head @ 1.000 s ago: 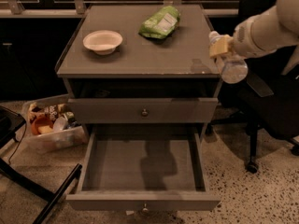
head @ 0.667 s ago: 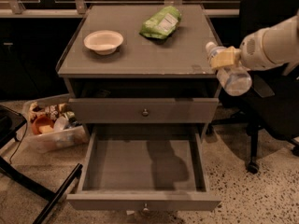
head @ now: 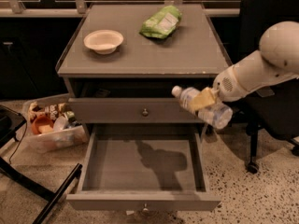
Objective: Place blue plastic bottle into middle drawer
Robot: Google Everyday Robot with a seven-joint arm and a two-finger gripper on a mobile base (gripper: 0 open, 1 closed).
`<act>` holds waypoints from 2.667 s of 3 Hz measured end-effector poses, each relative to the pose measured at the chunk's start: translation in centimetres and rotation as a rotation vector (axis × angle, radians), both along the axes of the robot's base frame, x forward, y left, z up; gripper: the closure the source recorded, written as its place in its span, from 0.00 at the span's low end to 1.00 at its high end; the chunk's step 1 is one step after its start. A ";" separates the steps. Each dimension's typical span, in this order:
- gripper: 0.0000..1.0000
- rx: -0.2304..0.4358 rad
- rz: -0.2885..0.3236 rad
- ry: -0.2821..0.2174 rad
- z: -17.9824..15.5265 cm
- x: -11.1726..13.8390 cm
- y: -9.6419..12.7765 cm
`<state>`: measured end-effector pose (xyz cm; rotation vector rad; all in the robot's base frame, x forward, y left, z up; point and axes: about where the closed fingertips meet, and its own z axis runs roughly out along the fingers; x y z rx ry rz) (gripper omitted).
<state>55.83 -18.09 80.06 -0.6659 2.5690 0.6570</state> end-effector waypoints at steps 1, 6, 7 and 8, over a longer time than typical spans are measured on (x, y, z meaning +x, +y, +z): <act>1.00 -0.149 0.219 0.050 -5.4 -0.9 2.0; 1.00 -0.299 0.458 0.006 -27.2 -0.9 9.6; 1.00 -0.285 0.430 -0.032 -32.5 1.2 10.6; 1.00 -0.236 0.428 -0.016 -37.3 2.1 11.3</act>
Offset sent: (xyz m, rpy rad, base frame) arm -0.0092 0.0185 -0.0463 -0.1140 0.0472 0.1863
